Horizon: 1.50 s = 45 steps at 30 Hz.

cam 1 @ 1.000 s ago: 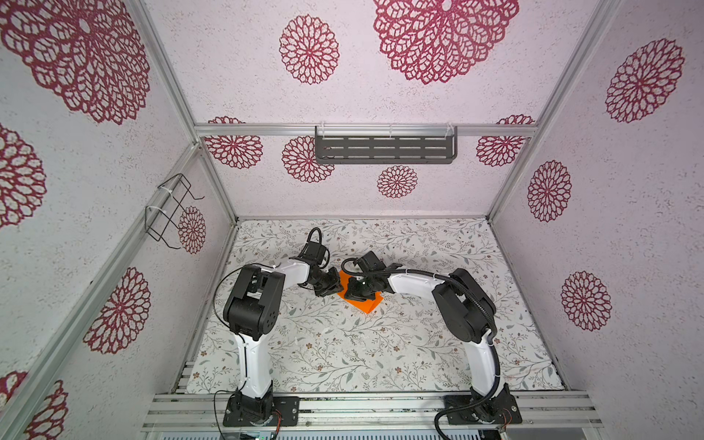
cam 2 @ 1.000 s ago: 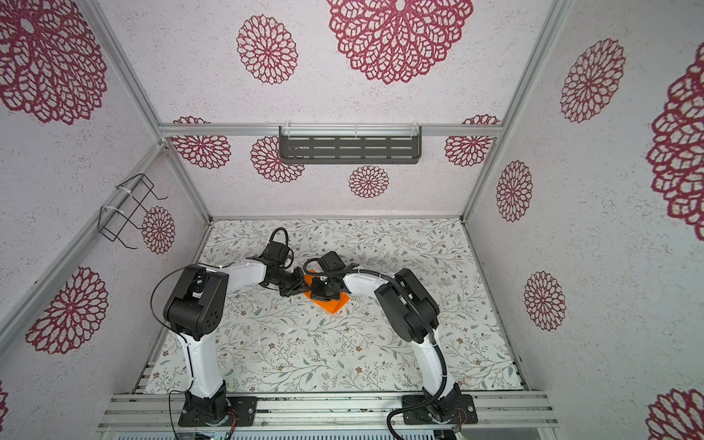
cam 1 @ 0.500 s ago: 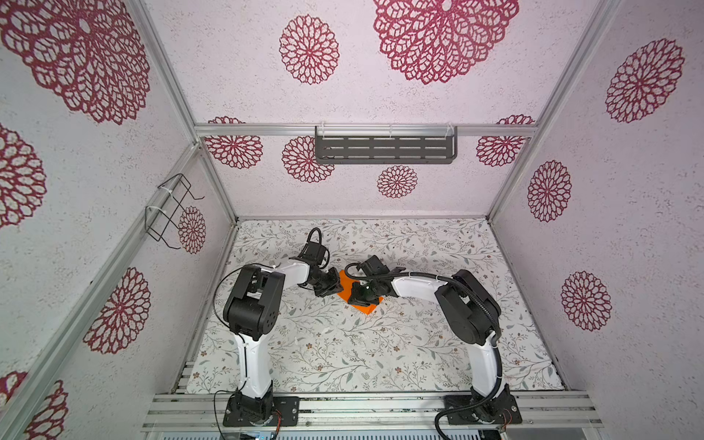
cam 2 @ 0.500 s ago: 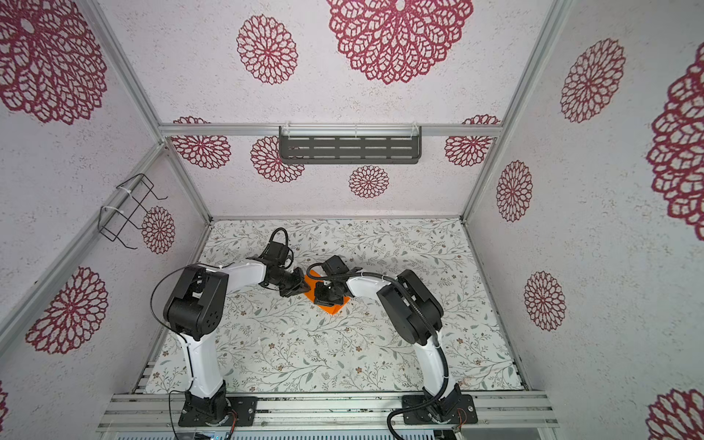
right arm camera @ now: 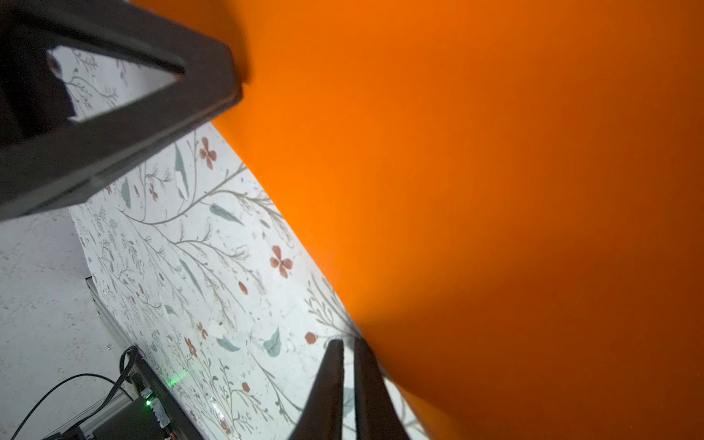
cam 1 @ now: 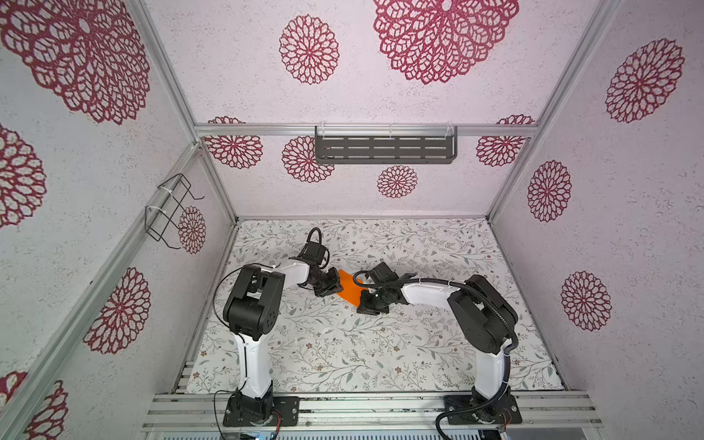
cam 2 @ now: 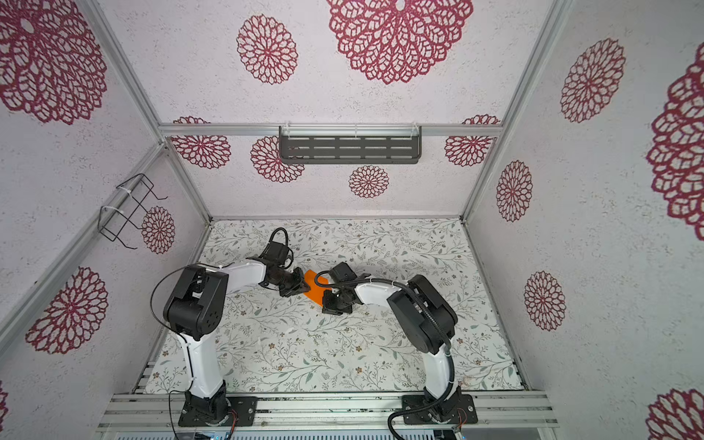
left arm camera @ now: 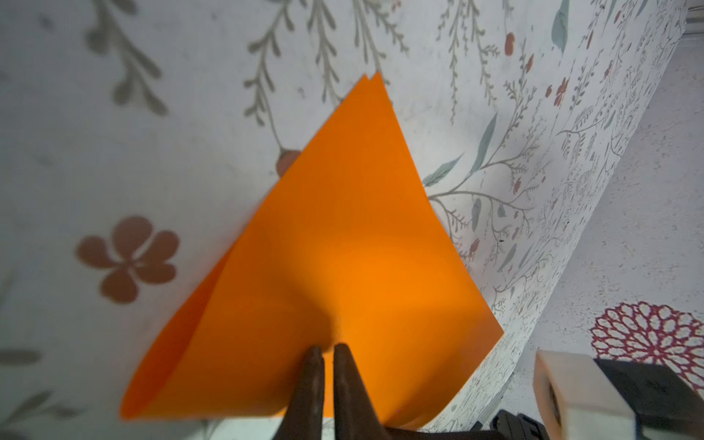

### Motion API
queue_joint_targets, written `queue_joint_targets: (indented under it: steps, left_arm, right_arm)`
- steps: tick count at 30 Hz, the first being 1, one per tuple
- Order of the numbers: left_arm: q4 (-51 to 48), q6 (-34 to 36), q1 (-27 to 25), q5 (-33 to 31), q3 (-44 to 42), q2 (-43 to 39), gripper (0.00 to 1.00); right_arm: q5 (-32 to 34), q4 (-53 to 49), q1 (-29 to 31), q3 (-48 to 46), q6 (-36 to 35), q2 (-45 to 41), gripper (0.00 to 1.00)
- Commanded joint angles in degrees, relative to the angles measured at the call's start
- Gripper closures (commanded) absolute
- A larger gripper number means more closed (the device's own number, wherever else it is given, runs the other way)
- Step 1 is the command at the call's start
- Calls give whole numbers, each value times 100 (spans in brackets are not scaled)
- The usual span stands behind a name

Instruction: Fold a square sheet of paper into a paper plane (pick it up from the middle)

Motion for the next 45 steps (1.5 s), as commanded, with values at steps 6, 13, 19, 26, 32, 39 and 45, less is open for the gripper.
queue_joint_targets:
  steps: [6, 13, 19, 26, 32, 39, 45]
  left_arm:
    - [-94, 82, 56, -48, -45, 36, 89]
    - [-85, 55, 56, -59, -36, 64, 89]
    - [-121, 66, 55, -76, -10, 62, 89]
    - [-138, 64, 56, -85, 0, 82, 89]
    - [-156, 67, 61, -103, 19, 88, 89]
    - [-164, 84, 56, -122, 16, 74, 89]
    - [-151, 79, 61, -105, 8, 59, 89]
  right_arm:
    - [-63, 433, -65, 208, 174, -252, 85]
    - [256, 560, -115, 423, 485, 208, 85]
    - [431, 242, -188, 466, 428, 265, 85]
    - [391, -43, -198, 99, 331, 75, 85]
    - [391, -188, -241, -250, 314, -212, 85]
    - [290, -245, -260, -464, 296, -382, 85]
    - [232, -154, -269, -529, 198, -543, 85]
